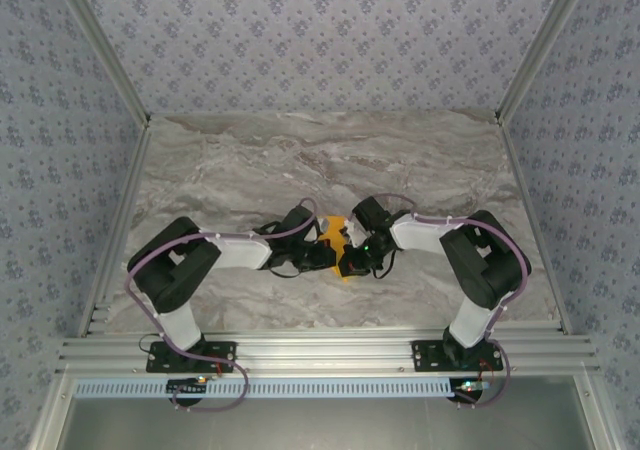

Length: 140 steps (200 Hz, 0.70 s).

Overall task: Fold a paper plane with a square sheet of paper (fold left side to right side)
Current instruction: Third fold the triangle at the center of the table.

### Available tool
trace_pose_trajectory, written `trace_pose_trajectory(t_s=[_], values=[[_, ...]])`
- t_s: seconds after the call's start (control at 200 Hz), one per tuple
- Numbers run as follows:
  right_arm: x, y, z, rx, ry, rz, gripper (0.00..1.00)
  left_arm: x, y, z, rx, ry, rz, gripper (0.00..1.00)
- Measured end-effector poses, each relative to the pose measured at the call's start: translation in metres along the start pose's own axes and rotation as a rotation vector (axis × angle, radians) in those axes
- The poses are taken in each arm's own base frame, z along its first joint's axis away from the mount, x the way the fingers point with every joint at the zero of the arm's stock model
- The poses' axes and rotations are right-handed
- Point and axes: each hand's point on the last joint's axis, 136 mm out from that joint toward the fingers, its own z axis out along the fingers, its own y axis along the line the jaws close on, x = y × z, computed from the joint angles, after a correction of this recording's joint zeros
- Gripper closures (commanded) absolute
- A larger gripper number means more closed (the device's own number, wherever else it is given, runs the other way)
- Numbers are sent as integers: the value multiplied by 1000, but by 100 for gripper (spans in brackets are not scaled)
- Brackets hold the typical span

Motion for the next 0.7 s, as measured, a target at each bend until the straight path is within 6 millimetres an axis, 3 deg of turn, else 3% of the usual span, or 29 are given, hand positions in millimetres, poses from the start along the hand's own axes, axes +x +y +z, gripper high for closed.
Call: trace_pose_trajectory(t_s=[0.52, 0.7], values=[[0, 0, 0, 1, 2, 1, 100, -4, 9, 2, -22, -9, -7, 100], [0, 0, 0, 1, 1, -1, 100, -15, 18, -3, -20, -25, -12, 100]])
